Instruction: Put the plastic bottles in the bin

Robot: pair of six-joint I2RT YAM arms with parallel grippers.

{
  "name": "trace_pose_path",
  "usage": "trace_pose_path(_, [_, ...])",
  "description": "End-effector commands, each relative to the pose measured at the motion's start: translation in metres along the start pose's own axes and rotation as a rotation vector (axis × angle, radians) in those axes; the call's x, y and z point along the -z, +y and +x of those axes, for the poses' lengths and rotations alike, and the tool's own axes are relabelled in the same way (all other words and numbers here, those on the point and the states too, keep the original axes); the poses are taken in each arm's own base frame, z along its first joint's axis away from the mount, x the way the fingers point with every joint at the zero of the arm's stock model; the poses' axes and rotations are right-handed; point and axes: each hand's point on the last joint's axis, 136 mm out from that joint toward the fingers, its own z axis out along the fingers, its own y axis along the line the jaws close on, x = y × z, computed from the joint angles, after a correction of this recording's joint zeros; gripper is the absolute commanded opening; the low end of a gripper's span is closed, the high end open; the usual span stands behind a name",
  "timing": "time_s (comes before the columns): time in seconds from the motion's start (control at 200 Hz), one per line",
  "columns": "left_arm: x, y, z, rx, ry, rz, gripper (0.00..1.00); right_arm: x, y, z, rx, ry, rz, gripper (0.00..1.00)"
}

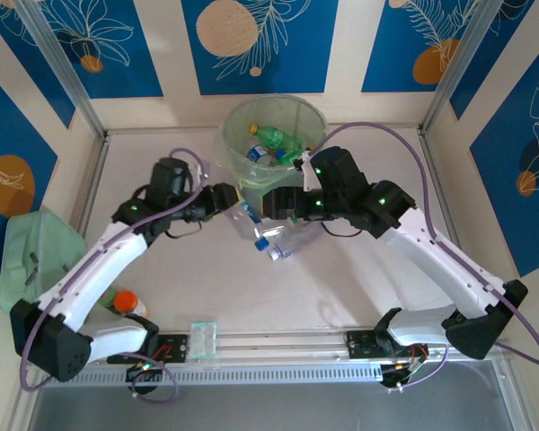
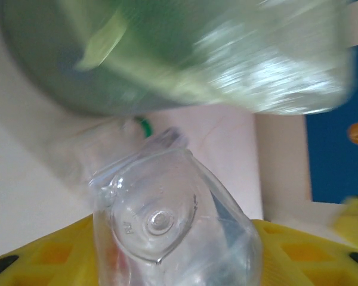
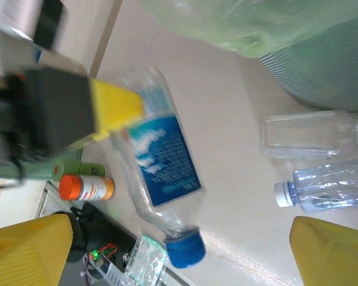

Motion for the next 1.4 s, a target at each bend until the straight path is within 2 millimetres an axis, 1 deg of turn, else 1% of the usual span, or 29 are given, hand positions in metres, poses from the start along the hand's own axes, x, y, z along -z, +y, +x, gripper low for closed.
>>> trace_pose_path(0.0, [0.024,-0.034,0.0,-0.174,0.04,0.092,0.52,0.003,0.024,0.007,0.104,0.039,-0.058,0.97])
trace_pose_path(0.19, [0.023,-0.061,0.005,-0.22,0.121,0.219,0.51,-0.005,0.041,0.012,0.168,0.069,-0.075,0.98])
trace_pose_path(0.265, [0.024,-0.071,0.007,-0.235,0.141,0.274,0.51,-0.009,0.042,0.013,0.179,0.075,-0.063,0.98])
trace_pose_path(0.31, [0.024,-0.072,0.009,-0.24,0.149,0.283,0.52,-0.01,0.043,0.012,0.182,0.075,-0.058,0.98])
trace_pose_path(0.435, [0.019,-0.068,0.01,-0.226,0.173,0.269,0.52,-0.014,0.046,0.01,0.204,0.078,-0.043,0.96])
trace_pose_path(0.56, [0.019,-0.071,0.01,-0.226,0.175,0.288,0.52,-0.022,0.046,0.01,0.218,0.091,-0.019,0.93])
trace_pose_path(0.69, [0.02,-0.076,0.009,-0.223,0.169,0.316,0.52,-0.029,0.045,0.014,0.215,0.109,-0.016,0.92])
trace_pose_path(0.95, [0.015,-0.076,0.01,-0.189,0.168,0.349,0.52,-0.037,0.049,0.017,0.207,0.118,-0.038,0.82])
trace_pose_path(1.125, [0.013,-0.077,0.005,-0.181,0.144,0.353,0.52,-0.037,0.05,0.016,0.198,0.111,-0.042,0.66])
trace_pose_path(1.171, [0.013,-0.079,0.002,-0.178,0.132,0.356,0.55,-0.036,0.05,0.015,0.197,0.107,-0.044,0.64])
trace_pose_path(1.246, [0.016,-0.084,-0.006,-0.179,0.095,0.363,0.65,-0.034,0.051,0.012,0.191,0.09,-0.047,0.61])
trace_pose_path(1.316, [0.022,-0.093,-0.017,-0.186,0.04,0.378,0.81,-0.032,0.051,0.009,0.182,0.081,-0.052,0.59])
trace_pose_path(1.361, [0.028,-0.097,-0.025,-0.19,-0.009,0.361,0.93,-0.031,0.051,0.006,0.173,0.072,-0.055,0.59])
trace_pose_path(1.371, [0.029,-0.097,-0.027,-0.191,-0.019,0.355,0.98,-0.031,0.051,0.005,0.172,0.072,-0.055,0.58])
trace_pose_path(1.396, [0.034,-0.099,-0.032,-0.199,-0.05,0.344,1.0,-0.03,0.052,0.003,0.167,0.066,-0.059,0.58])
